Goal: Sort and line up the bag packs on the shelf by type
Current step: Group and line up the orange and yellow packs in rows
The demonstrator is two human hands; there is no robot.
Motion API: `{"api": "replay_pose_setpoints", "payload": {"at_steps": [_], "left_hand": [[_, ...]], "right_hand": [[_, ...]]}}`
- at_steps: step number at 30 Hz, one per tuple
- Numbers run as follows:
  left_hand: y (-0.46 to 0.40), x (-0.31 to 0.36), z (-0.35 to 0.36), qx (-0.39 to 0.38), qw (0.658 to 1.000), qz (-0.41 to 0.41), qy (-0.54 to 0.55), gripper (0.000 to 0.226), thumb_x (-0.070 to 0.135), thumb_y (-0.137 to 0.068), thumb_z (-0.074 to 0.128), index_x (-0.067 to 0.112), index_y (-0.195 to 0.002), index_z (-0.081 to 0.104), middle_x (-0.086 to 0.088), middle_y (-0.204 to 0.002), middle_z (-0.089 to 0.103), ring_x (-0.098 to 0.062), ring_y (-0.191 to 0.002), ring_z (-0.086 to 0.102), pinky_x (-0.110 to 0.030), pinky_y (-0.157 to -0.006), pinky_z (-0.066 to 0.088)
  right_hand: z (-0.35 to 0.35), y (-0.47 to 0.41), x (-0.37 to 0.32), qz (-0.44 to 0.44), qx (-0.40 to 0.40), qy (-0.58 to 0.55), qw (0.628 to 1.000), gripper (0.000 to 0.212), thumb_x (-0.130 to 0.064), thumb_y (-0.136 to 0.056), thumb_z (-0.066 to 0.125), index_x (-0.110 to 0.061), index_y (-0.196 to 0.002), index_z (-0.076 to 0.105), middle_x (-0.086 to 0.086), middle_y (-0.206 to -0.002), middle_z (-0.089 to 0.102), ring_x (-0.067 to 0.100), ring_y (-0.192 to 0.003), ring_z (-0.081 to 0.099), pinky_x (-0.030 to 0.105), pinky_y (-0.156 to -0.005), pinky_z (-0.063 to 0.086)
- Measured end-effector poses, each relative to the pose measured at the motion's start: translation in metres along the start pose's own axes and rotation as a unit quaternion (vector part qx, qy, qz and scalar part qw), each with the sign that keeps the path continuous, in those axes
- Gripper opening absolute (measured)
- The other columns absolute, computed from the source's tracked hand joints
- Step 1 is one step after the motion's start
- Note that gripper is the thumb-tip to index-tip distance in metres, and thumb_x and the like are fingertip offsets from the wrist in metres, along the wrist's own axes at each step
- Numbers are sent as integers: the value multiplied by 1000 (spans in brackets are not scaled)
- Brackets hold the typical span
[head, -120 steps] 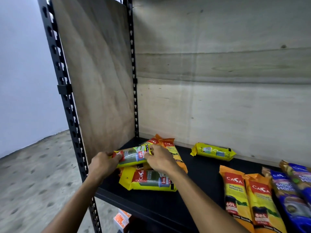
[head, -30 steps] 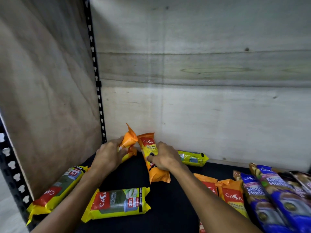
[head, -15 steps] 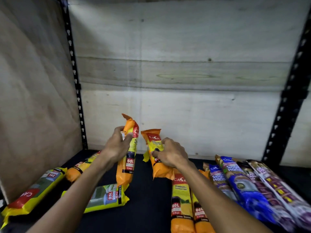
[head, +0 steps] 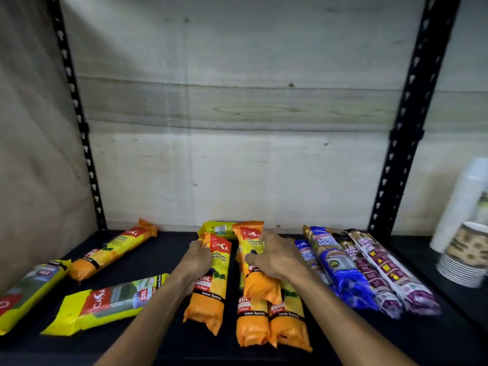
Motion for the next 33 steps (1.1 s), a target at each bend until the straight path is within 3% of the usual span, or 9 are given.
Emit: {"api": "replay_pose_setpoints", "payload": {"at_steps": [2,5,7,10,16,21,25,28,33], "left_hand": [[0,-3,8,10,1000,-4,0,2,13,-101,41,14,-101,40,-19,-94,67,-30,-74,68,-42,-66,57],[-2,-10,19,1,1000,-12,-8,13,13,-100,43,13,-113,40,-23,-102,69,-33,-80,70,-53,-76,61],[1,-14,24,7,1000,-9,-24,15,12,-101,40,13,-116,43,-20,-97,69,-30,-76,69,-49,-72,62],[2,-19,26,21,999,-3,-44,34,14,-101,38,16,-134,28,-17,-99,68,-31,-84,71,-42,-68,60],[-3,-22,19,25,985,27,-167,28,22,-99,40,15,-126,36,-13,-105,66,-28,-92,69,-49,-84,58],[-3,-20,18,66,935,76,-340,26,23,-98,36,8,-112,53,-17,-122,56,-31,-104,59,-45,-92,51],[13,-17,27,84,903,142,-396,49,27,-102,37,13,-149,35,-12,-150,38,-32,-137,36,-43,-110,36],[30,-14,41,29,902,232,-363,48,37,-103,32,23,-149,39,-2,-156,36,-23,-146,26,-41,-119,26],[47,-24,54,-47,901,208,-379,47,40,-104,31,32,-151,32,3,-164,18,-21,-152,4,-43,-122,10]], "right_hand": [[1,8,5,6,-3,6,1000,66,-53,-85,67,-22,-138,44,1,-129,60,25,-117,59,41,-93,52],[4,18,12,14,-3,12,1000,69,-55,-85,66,-22,-141,42,2,-133,58,26,-119,57,42,-94,52],[5,25,15,20,-8,5,1000,70,-55,-85,66,-23,-142,41,1,-134,57,25,-119,57,42,-93,53],[7,32,18,18,-11,6,1000,72,-52,-86,66,-24,-146,39,1,-143,52,26,-126,53,42,-96,50],[15,41,23,32,-8,4,999,76,-55,-84,66,-27,-147,37,3,-145,49,28,-131,49,43,-96,48],[26,45,24,64,-18,3,998,84,-60,-83,63,-28,-152,27,9,-151,38,34,-135,44,46,-99,47],[30,53,27,73,3,3,997,81,-66,-85,56,-32,-152,26,13,-155,26,36,-142,29,48,-106,39],[31,61,29,54,24,6,998,75,-70,-89,41,-33,-152,27,9,-159,22,34,-146,19,51,-115,25],[45,70,36,33,5,-96,995,66,-60,-99,31,-34,-157,15,2,-166,11,24,-153,6,47,-121,14]]}}
Point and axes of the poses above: each hand's wrist, its own y-axis away from the middle knuckle, its own z-axis out of the palm, x = y × z, the point moved 6 cm from there along -y, towards the middle knuckle
